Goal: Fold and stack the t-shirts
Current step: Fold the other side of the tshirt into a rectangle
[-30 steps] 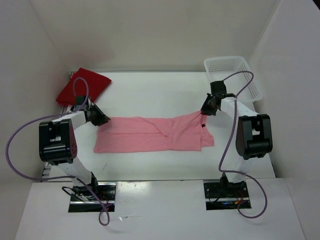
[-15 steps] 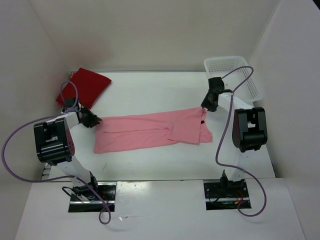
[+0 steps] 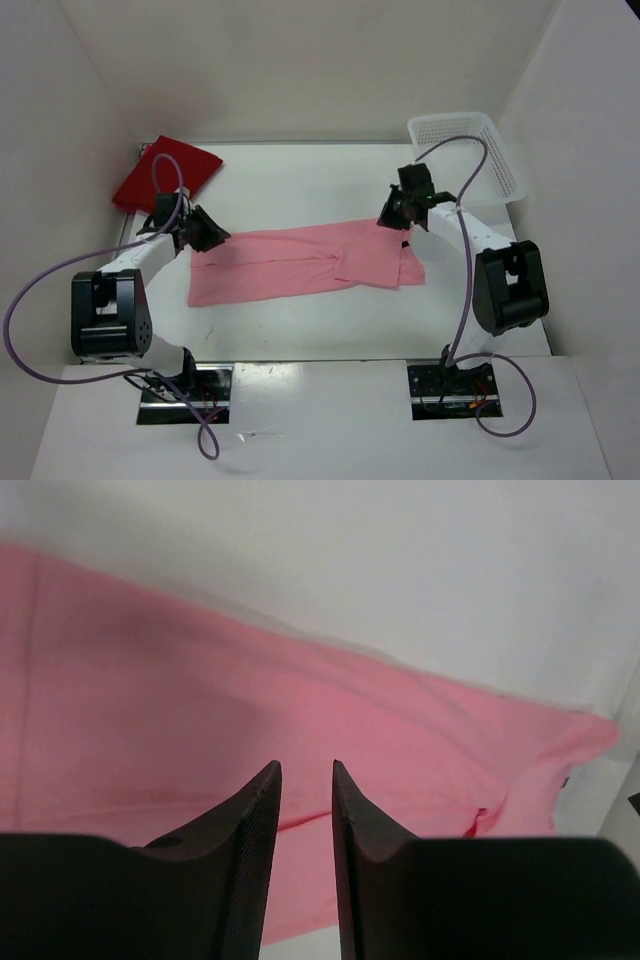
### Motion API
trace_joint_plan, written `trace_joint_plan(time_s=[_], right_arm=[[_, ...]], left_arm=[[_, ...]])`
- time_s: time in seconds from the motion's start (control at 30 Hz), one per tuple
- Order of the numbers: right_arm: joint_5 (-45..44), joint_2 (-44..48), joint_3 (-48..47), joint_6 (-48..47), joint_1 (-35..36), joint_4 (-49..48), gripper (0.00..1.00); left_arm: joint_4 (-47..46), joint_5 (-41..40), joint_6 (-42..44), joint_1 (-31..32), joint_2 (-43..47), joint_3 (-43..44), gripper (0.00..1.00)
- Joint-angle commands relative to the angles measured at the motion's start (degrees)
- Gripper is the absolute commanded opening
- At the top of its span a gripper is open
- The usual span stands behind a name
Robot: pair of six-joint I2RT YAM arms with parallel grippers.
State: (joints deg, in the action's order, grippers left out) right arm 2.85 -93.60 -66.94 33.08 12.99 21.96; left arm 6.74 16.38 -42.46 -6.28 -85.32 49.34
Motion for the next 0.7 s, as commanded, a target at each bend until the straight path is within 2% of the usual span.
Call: trace_joint_plan(time_s=[0.0,0.07,0.2,0.37,0.5,0.67], right_arm=[[6.11,-1.75,6.28,5.32,2.47,-3.67,0.00],[6.11,-2.37,8.83,6.03,3.09,-5.25,0.00],[4.88,-3.86,10.86,7.61,3.09,-5.35,0.01],[1.89,-6.15,10.86,9.11,3.09,-3.24,0.01],[0.66,-6.15,12.27,9.72,0.02,-3.23,0.02],[2.07,-1.77,10.08,8.32,-0.61,-2.19,0.04]], left_arm=[[-0.33,-0.56,-1.14,-0.13,-1.51,-3.20,0.35],[-0.33,-0.56,-1.14,-0.13,-3.00,-3.73,0.35],[-1.90,4.08,-1.93,-4.69,-5.65,-6.09,0.35],[0.02,3.39,-0.52,-7.25,-6.79,-6.10,0.36],[2.04,3.92,0.00,-11.10,-6.79,-6.72,0.40],[5.29,2.00,2.28,-12.26,0.38,-5.75,0.40]])
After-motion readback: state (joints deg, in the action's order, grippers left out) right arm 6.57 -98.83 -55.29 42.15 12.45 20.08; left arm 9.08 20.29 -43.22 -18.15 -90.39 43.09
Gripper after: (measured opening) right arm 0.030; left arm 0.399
